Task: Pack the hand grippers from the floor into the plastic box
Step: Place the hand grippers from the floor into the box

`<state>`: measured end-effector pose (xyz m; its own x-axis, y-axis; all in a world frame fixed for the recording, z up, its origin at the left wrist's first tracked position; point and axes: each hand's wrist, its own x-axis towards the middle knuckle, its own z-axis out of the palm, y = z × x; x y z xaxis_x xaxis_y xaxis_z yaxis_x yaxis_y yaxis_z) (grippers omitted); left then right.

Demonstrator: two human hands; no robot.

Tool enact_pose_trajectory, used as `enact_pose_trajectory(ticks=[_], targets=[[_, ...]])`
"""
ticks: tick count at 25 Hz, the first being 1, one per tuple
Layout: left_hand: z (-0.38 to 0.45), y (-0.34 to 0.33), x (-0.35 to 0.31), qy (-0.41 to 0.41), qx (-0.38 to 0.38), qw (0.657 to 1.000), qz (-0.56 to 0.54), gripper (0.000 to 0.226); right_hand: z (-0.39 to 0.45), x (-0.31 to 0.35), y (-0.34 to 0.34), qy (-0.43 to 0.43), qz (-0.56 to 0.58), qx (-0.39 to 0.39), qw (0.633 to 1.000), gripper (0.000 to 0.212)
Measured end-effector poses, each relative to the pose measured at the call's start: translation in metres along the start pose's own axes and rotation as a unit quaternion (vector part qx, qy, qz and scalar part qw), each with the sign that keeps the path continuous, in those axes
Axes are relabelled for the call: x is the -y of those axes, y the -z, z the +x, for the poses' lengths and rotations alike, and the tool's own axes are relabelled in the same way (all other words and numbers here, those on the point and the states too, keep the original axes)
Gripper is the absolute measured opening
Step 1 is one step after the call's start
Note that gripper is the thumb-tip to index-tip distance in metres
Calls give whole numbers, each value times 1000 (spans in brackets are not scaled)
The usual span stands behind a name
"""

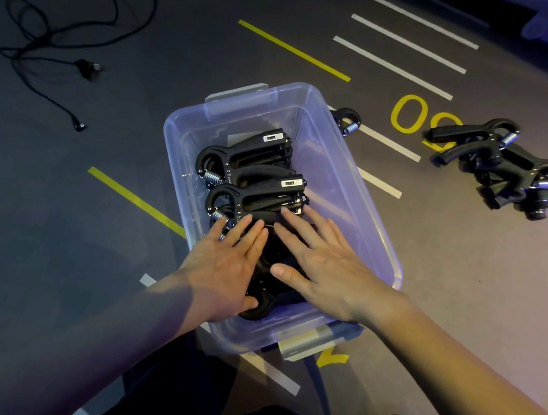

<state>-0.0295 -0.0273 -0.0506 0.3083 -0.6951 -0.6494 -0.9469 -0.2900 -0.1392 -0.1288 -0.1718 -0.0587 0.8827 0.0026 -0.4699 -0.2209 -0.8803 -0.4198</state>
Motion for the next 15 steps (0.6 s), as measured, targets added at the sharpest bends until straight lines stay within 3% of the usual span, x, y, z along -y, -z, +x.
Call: enact_pose_trajectory(ticks=[6,10,12,15], targets=[[4,5,-2,18,51,999,-3,96,7,4,1,-61,-17,72,995,90],[3,5,-5,18,37,999,2,93,5,0,5,-56,-1,90,994,87],[4,7,-9,32,3,999,-31,82,2,-1,4,-47,16,44,998,81],[9,25,-16,52,-89,987,-126,73,-2,-4,6,-4,21,-158,987,67]])
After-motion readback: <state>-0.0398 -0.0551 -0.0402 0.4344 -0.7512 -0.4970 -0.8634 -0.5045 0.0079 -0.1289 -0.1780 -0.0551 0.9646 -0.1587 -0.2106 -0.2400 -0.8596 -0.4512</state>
